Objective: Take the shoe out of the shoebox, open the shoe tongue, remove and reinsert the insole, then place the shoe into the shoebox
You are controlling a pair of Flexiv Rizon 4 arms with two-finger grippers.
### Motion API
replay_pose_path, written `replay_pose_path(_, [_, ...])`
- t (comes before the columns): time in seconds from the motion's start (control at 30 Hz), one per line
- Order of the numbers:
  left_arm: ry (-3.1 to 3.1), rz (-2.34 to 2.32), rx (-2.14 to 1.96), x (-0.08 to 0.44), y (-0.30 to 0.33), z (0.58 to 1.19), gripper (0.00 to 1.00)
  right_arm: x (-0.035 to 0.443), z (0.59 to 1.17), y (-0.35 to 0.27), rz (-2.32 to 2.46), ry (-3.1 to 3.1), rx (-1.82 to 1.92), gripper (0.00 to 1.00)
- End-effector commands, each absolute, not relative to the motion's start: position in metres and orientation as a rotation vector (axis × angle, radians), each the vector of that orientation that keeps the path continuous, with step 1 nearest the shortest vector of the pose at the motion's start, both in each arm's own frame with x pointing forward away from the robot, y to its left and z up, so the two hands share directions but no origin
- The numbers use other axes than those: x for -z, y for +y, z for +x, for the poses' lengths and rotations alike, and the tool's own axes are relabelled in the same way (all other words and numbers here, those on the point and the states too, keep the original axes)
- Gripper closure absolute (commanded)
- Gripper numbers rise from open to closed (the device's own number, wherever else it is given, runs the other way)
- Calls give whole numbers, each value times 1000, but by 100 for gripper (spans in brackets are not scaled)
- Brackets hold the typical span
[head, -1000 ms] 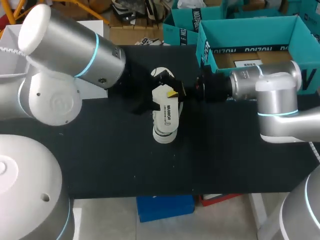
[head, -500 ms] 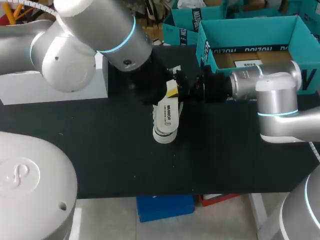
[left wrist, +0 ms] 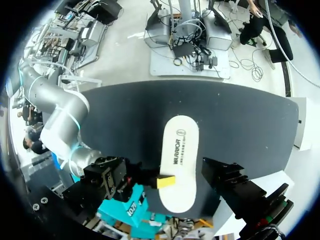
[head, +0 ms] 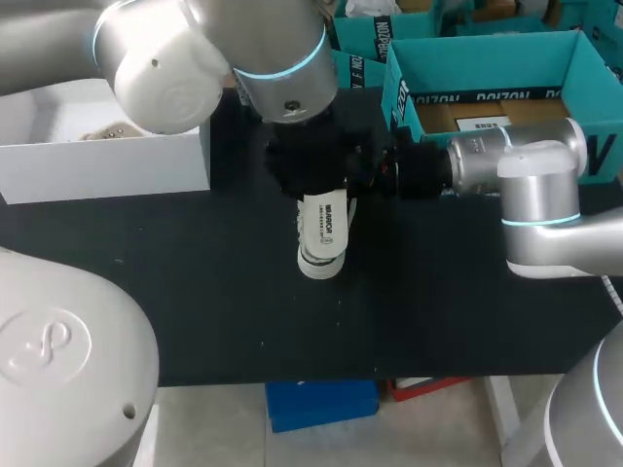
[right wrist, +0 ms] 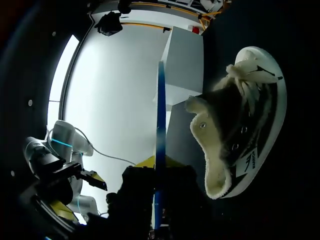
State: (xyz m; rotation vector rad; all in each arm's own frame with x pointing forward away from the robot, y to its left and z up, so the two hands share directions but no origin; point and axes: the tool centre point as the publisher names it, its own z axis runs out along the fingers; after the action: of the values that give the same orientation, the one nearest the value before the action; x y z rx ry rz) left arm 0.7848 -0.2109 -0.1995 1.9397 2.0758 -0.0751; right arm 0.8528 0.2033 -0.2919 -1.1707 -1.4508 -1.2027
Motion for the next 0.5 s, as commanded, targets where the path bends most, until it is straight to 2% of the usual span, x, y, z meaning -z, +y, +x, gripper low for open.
replay_pose_path(0.03, [2086, 1950, 78, 210, -216, 792, 0, 293, 853, 204, -1172, -1451, 1203, 100])
replay_pose_path(0.5, [2062, 1991, 16, 219, -217, 798, 0, 293, 853, 204, -1172, -1451, 1203, 100])
